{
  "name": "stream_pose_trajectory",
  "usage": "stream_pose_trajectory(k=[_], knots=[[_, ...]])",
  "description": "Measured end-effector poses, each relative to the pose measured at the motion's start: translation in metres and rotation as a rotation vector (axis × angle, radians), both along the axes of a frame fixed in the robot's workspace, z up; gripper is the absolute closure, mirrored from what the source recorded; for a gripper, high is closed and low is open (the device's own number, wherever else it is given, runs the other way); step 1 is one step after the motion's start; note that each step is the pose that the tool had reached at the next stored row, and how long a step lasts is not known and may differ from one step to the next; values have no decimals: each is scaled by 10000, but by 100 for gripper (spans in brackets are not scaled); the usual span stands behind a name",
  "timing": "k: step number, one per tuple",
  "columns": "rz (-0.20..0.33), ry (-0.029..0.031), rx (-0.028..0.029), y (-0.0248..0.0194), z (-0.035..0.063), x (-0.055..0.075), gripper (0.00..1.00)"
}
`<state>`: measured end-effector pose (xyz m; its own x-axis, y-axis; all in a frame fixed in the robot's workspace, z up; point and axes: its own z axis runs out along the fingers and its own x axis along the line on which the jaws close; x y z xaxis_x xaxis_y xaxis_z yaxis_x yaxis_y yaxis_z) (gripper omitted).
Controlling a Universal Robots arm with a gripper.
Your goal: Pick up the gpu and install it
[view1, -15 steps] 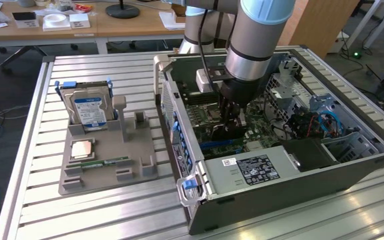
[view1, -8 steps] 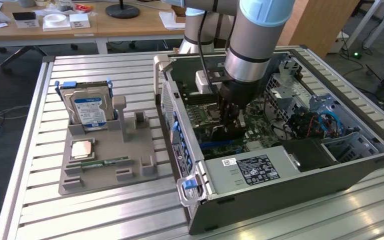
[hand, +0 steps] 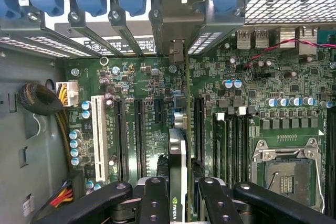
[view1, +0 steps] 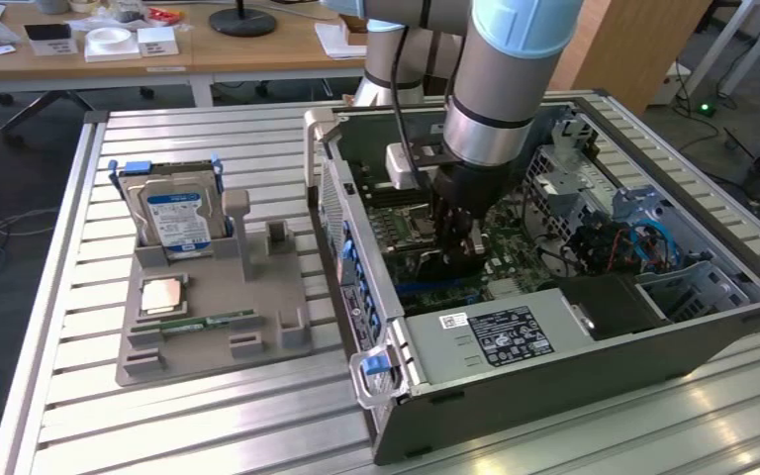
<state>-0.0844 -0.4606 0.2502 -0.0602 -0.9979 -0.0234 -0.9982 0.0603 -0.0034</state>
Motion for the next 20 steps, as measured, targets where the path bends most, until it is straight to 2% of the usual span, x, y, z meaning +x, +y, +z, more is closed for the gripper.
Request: stream_pose_trajectory(k=[20], knots=[[0, 1, -2, 0, -21, -2, 73]])
